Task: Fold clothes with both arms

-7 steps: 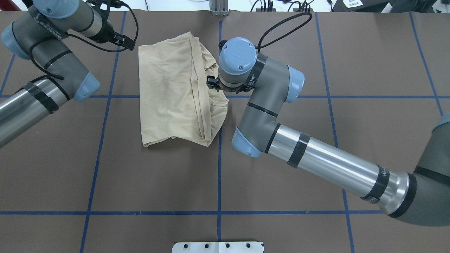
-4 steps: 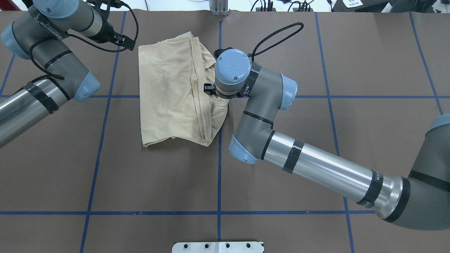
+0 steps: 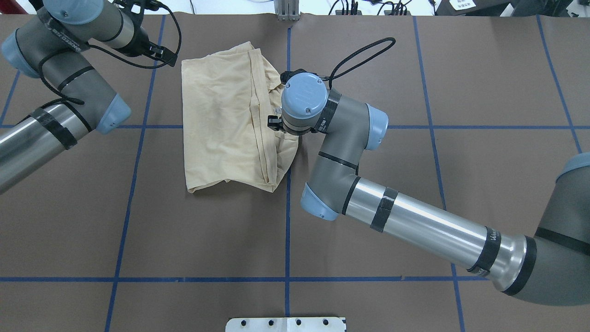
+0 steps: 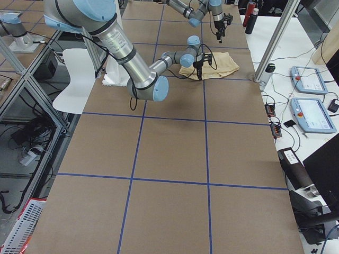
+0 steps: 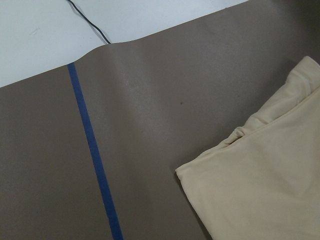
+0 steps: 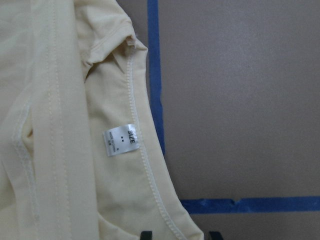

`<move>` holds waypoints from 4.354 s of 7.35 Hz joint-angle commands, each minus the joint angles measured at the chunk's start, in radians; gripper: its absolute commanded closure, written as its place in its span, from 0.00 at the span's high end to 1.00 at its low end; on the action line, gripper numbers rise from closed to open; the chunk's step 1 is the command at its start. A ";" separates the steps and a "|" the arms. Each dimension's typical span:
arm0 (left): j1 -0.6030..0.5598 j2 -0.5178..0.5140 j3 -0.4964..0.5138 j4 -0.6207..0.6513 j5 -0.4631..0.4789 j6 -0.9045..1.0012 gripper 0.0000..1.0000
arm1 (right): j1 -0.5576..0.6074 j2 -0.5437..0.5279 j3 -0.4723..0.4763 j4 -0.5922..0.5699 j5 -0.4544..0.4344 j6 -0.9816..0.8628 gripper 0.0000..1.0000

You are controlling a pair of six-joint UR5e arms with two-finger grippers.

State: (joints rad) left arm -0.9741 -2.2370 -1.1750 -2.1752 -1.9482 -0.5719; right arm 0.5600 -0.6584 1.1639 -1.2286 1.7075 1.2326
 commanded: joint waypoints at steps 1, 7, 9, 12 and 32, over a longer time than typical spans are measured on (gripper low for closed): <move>0.000 -0.001 0.002 0.000 0.000 0.001 1.00 | -0.005 -0.001 -0.006 0.000 0.000 -0.002 0.42; 0.002 0.002 0.000 0.000 0.000 -0.005 1.00 | -0.002 -0.120 0.156 -0.008 0.023 -0.041 0.00; 0.008 0.002 0.000 0.000 0.000 -0.013 1.00 | -0.009 -0.278 0.383 -0.056 0.058 -0.038 0.00; 0.009 0.005 0.000 -0.003 -0.002 -0.013 1.00 | -0.060 -0.388 0.543 -0.095 0.049 -0.033 0.00; 0.017 0.007 -0.008 -0.017 -0.003 -0.013 1.00 | -0.023 0.025 0.103 -0.393 -0.026 -0.173 0.99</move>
State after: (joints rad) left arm -0.9577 -2.2312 -1.1827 -2.1920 -1.9512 -0.5844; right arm 0.5379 -0.6327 1.2685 -1.6228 1.6851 1.0620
